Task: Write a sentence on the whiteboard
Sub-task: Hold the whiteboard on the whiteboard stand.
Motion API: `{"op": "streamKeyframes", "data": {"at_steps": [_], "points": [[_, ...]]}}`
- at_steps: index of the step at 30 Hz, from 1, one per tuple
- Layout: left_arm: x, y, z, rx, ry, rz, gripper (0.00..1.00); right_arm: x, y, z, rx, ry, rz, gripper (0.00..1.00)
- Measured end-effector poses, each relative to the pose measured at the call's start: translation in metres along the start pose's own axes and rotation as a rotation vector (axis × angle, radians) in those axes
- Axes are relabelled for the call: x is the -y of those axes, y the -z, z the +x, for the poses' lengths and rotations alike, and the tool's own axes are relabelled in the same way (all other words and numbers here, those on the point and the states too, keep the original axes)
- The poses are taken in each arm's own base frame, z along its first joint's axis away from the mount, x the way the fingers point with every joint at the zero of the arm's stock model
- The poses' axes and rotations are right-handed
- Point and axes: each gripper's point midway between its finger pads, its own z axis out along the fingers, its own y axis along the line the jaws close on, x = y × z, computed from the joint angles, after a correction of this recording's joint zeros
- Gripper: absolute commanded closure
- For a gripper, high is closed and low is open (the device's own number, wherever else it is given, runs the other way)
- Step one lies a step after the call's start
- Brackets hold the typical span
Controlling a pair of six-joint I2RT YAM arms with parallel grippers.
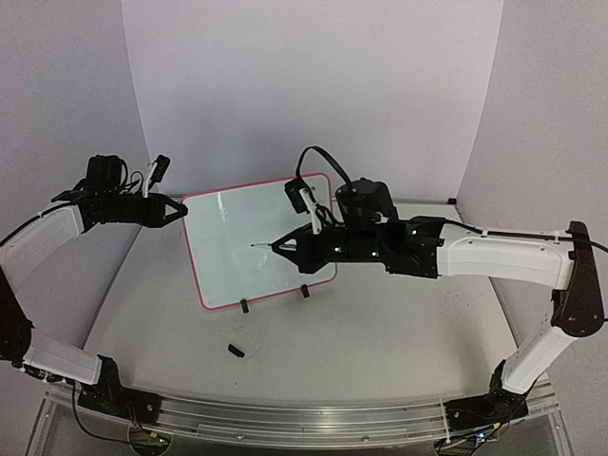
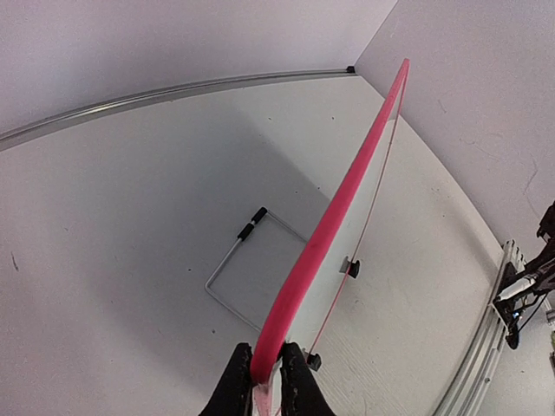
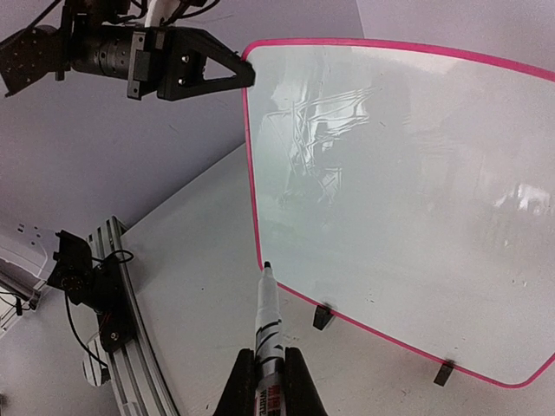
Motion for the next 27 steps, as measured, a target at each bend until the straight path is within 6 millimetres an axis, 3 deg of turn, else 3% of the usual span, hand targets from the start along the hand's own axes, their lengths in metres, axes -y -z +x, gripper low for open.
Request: {"op": "streamKeyframes", "data": {"at_steps": [8, 27], "points": [[-0.006, -0.005, 0.004, -0.014, -0.011, -0.009, 0.73, -0.005, -0.012, -0.008, 0.013, 0.023, 0.003, 1.0], [-0.014, -0.005, 0.015, -0.053, -0.04, -0.058, 0.86, -0.019, -0.096, -0.029, 0.049, 0.115, -0.004, 1.0]]}}
